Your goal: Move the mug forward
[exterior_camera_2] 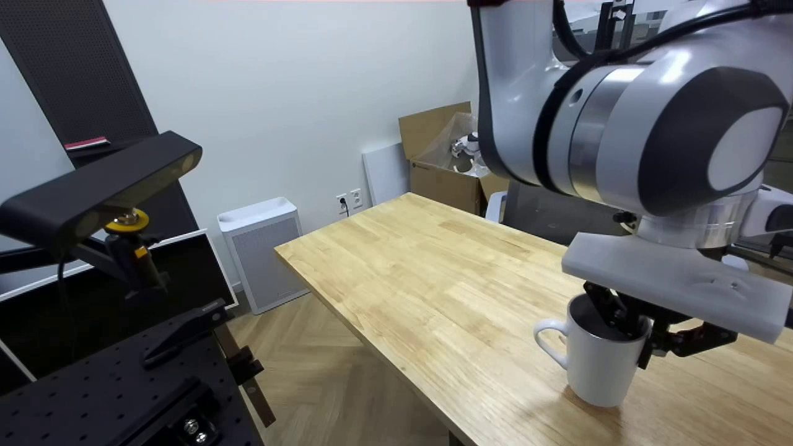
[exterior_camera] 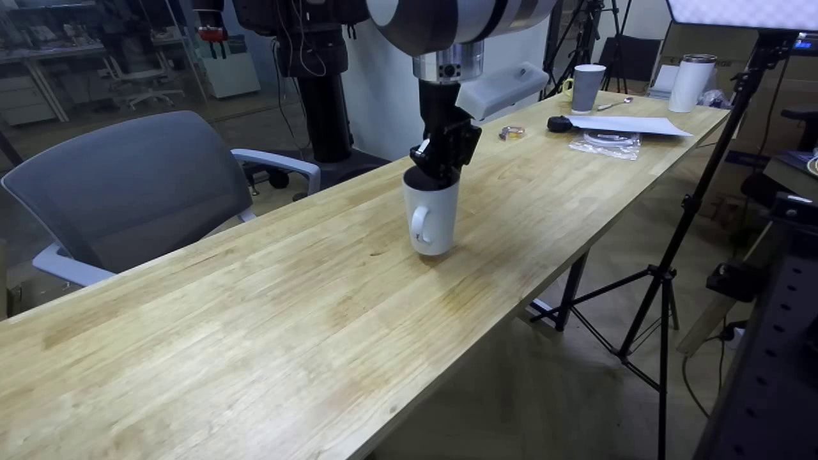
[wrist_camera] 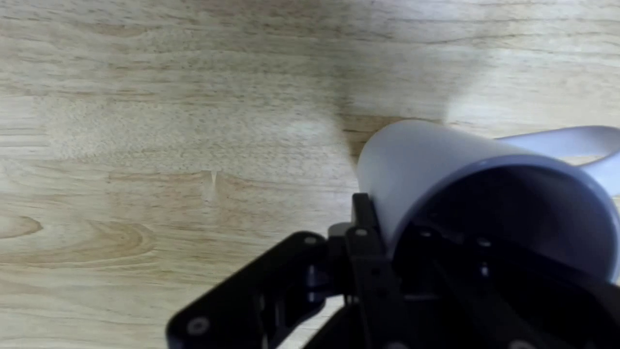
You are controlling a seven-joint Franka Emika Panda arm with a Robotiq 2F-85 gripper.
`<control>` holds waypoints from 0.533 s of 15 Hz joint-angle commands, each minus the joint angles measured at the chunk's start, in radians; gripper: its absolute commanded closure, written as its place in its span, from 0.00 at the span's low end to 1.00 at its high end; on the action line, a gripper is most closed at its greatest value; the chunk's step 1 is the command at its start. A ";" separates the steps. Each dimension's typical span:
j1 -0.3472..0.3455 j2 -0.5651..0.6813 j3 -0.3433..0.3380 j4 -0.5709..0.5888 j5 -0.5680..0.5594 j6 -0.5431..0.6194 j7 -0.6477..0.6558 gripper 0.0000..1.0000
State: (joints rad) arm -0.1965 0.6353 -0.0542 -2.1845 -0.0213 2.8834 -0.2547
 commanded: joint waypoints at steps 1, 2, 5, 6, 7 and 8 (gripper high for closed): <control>0.003 0.045 -0.008 0.109 -0.018 -0.047 0.029 0.98; 0.003 0.059 -0.009 0.132 -0.017 -0.056 0.030 0.98; 0.005 0.100 -0.011 0.197 -0.017 -0.075 0.033 0.98; 0.000 0.112 -0.004 0.216 -0.014 -0.082 0.028 0.98; -0.009 0.122 0.009 0.233 -0.009 -0.094 0.019 0.98; -0.018 0.130 0.022 0.246 -0.004 -0.103 0.010 0.98</control>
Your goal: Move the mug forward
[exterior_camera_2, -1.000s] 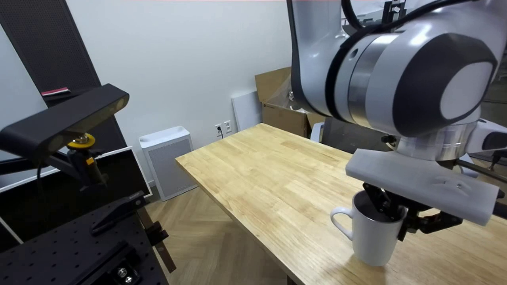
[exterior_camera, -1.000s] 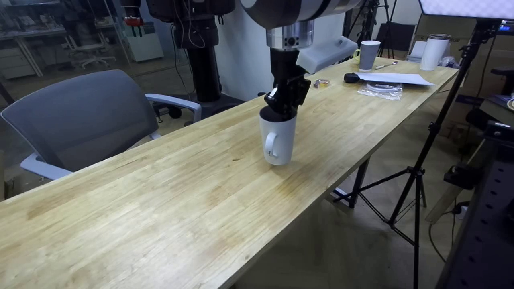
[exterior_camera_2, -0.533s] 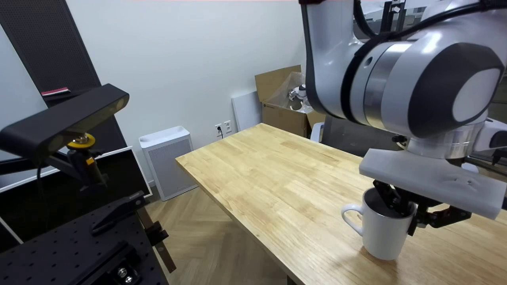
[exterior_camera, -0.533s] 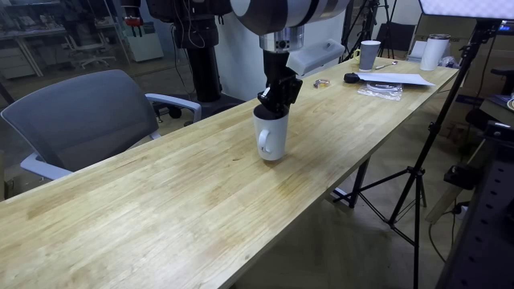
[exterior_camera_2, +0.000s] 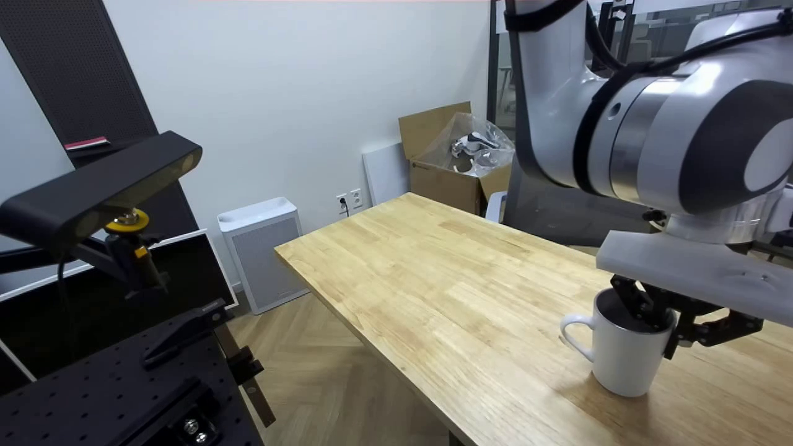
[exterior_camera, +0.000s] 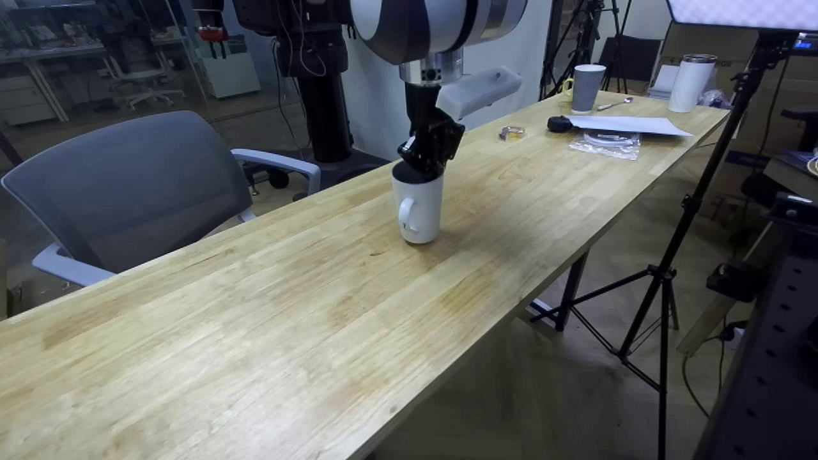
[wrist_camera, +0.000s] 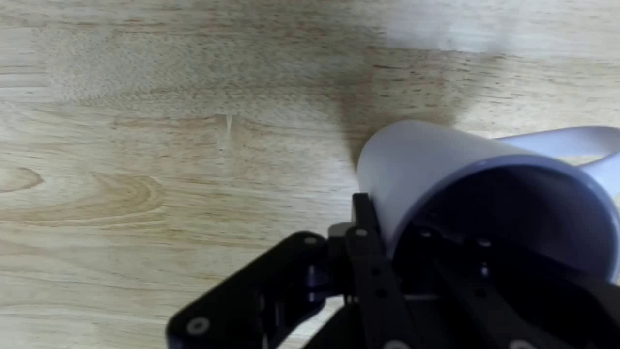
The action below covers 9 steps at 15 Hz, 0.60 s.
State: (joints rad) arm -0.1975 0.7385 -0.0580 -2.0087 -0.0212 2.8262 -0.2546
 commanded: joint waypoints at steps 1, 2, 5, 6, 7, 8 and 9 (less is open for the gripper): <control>-0.023 0.035 0.037 0.082 0.001 -0.053 0.007 0.98; -0.026 0.043 0.045 0.092 0.003 -0.059 0.004 0.98; -0.033 0.063 0.061 0.109 0.007 -0.064 0.001 0.98; -0.037 0.065 0.064 0.113 0.009 -0.068 -0.001 0.98; -0.041 0.066 0.066 0.114 0.010 -0.071 -0.004 0.98; -0.044 0.068 0.068 0.115 0.011 -0.075 -0.004 0.98; -0.046 0.068 0.069 0.115 0.011 -0.077 -0.004 0.98</control>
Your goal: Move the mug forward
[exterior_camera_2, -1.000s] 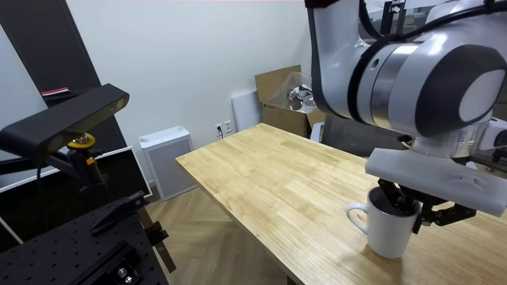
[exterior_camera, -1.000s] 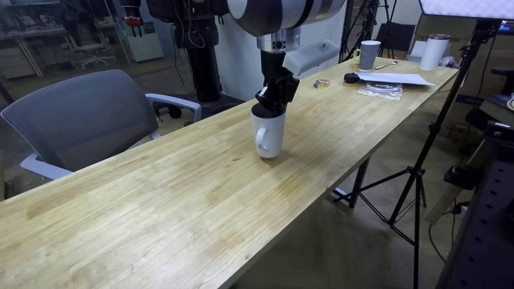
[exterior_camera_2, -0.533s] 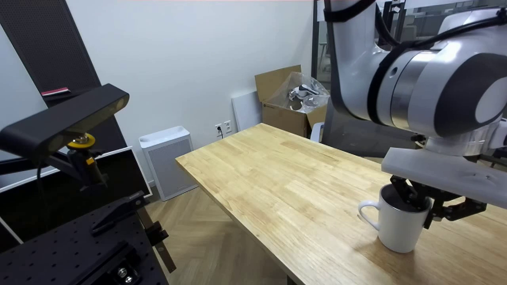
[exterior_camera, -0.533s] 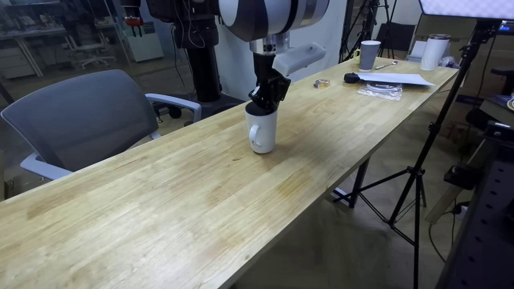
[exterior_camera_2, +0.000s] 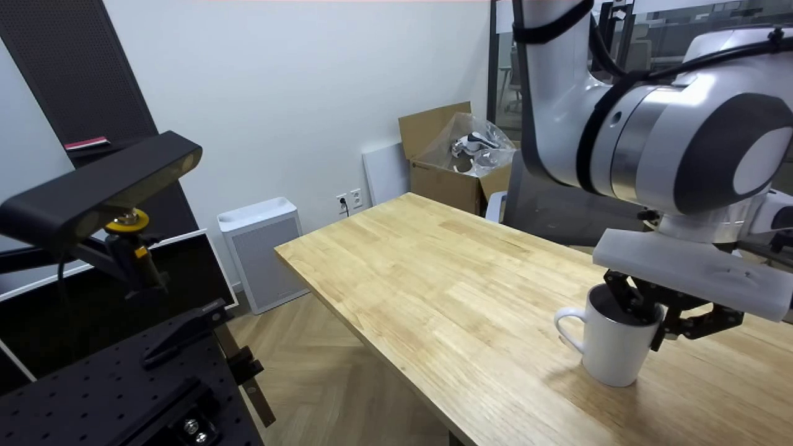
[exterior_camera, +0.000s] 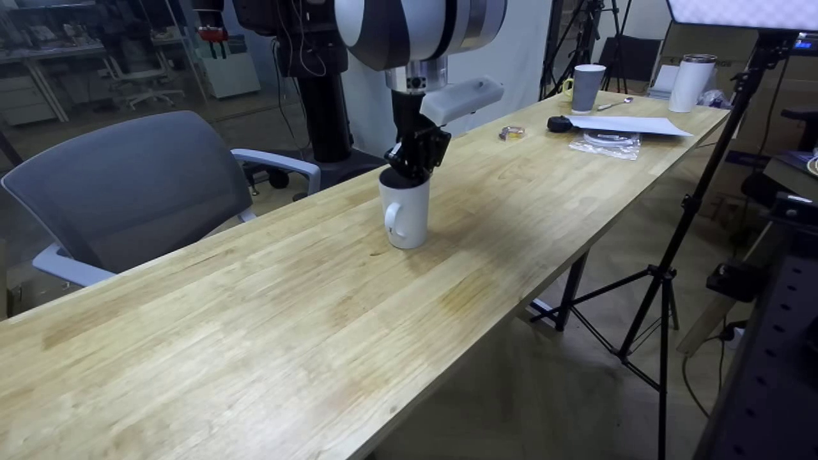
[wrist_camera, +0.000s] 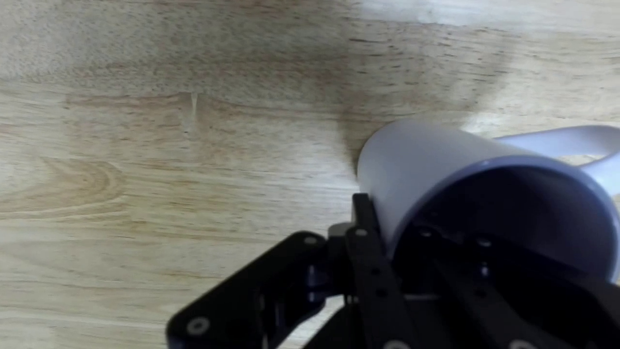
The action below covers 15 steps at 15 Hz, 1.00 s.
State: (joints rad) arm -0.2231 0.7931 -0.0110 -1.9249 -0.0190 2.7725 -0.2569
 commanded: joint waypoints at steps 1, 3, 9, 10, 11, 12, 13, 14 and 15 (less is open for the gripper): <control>-0.020 0.014 0.020 0.031 0.007 -0.023 0.000 0.98; -0.016 0.014 0.014 0.029 0.003 -0.021 0.006 0.65; -0.003 0.014 0.000 0.023 -0.005 -0.020 0.018 0.26; 0.004 0.012 -0.006 0.021 -0.008 -0.018 0.023 0.18; 0.010 0.008 -0.011 0.019 -0.011 -0.019 0.028 0.12; 0.020 -0.002 -0.019 0.014 -0.015 -0.020 0.034 0.06; 0.026 -0.011 -0.022 0.012 -0.017 -0.024 0.037 0.02; 0.034 -0.027 -0.027 0.007 -0.020 -0.029 0.041 0.00; 0.044 -0.041 -0.033 0.004 -0.023 -0.037 0.047 0.00</control>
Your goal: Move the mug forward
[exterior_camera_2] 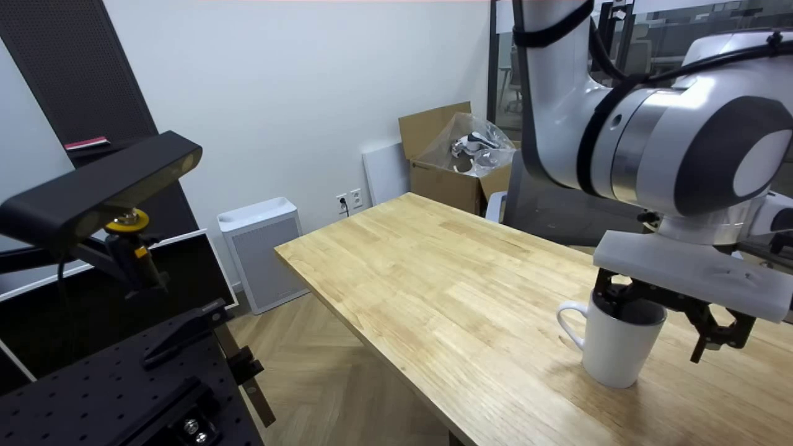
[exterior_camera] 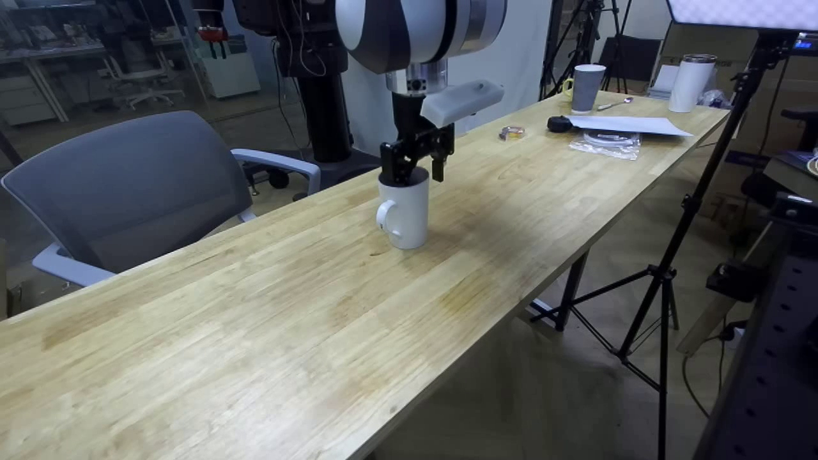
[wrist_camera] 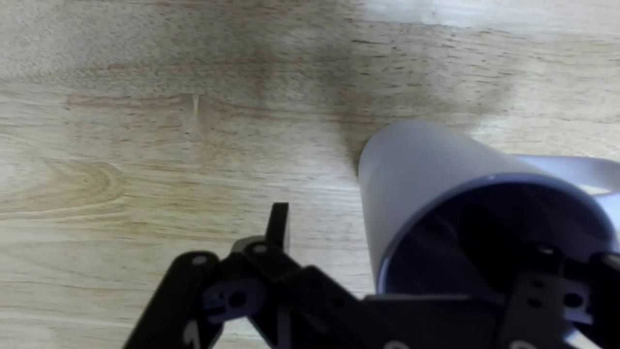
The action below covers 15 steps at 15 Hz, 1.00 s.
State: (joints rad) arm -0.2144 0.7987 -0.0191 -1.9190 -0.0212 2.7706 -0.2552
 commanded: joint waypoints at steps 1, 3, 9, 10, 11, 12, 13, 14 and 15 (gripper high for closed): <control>0.048 -0.065 -0.034 -0.008 -0.024 -0.035 0.052 0.00; 0.069 -0.098 -0.048 -0.016 -0.032 -0.040 0.060 0.00; 0.112 -0.226 -0.073 -0.051 -0.059 -0.082 0.081 0.00; 0.117 -0.243 -0.076 -0.059 -0.065 -0.092 0.087 0.00; 0.121 -0.259 -0.079 -0.066 -0.069 -0.099 0.095 0.00; 0.122 -0.280 -0.079 -0.079 -0.071 -0.120 0.095 0.00; 0.095 -0.221 -0.053 -0.030 -0.055 -0.093 0.054 0.00; 0.095 -0.231 -0.052 -0.034 -0.055 -0.099 0.052 0.00; 0.094 -0.231 -0.051 -0.034 -0.055 -0.099 0.051 0.00</control>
State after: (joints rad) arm -0.1110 0.5686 -0.0802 -1.9547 -0.0648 2.6750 -0.2116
